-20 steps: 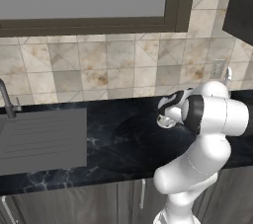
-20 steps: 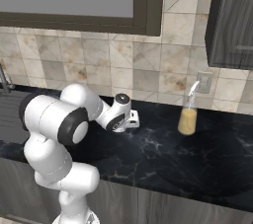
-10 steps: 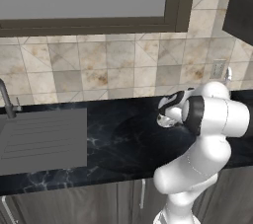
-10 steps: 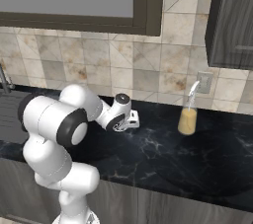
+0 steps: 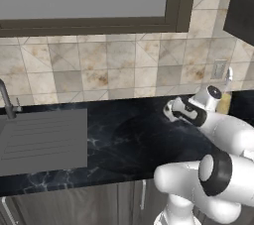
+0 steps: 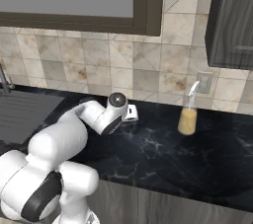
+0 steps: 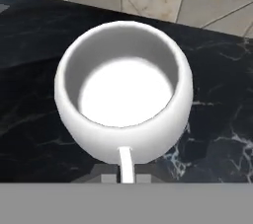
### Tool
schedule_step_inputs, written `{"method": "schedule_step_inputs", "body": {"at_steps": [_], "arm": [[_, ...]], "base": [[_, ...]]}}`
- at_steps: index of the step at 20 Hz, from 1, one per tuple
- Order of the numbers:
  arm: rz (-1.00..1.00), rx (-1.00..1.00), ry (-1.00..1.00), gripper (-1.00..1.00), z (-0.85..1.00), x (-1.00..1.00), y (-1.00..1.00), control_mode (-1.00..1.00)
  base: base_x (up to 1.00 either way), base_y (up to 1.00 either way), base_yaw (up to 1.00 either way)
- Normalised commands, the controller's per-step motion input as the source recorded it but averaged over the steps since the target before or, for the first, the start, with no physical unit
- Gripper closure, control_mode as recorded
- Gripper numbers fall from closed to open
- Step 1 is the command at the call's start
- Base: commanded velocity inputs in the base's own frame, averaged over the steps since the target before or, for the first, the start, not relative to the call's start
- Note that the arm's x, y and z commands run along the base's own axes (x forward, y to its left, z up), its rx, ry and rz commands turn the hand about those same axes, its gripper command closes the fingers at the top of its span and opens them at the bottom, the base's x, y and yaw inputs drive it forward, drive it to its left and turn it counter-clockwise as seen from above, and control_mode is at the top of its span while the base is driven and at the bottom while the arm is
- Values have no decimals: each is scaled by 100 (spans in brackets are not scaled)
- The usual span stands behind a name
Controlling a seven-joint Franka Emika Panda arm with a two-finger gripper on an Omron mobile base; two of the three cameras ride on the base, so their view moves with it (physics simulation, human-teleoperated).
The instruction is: Move the mug from next to the sink to the open cabinet. Then, move the bowl with the tomato to the fridge to clear the area for faucet cleaning.
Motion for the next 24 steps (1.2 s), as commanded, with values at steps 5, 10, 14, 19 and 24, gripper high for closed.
{"method": "schedule_step_inputs", "body": {"at_steps": [5, 10, 14, 19, 24], "arm": [[0, 0, -17, 100, 100, -81, 15, -100], [6, 0, -16, 100, 100, -96, 38, -100], [5, 0, -1, 100, 25, -24, 16, 100], [0, 0, 0, 100, 0, 0, 0, 100], [0, 0, 0, 100, 0, 0, 0, 100]], "base": [[0, 0, 0], [0, 0, 0], [-64, 55, 31], [-60, 60, 68], [-29, 60, 81]]}}
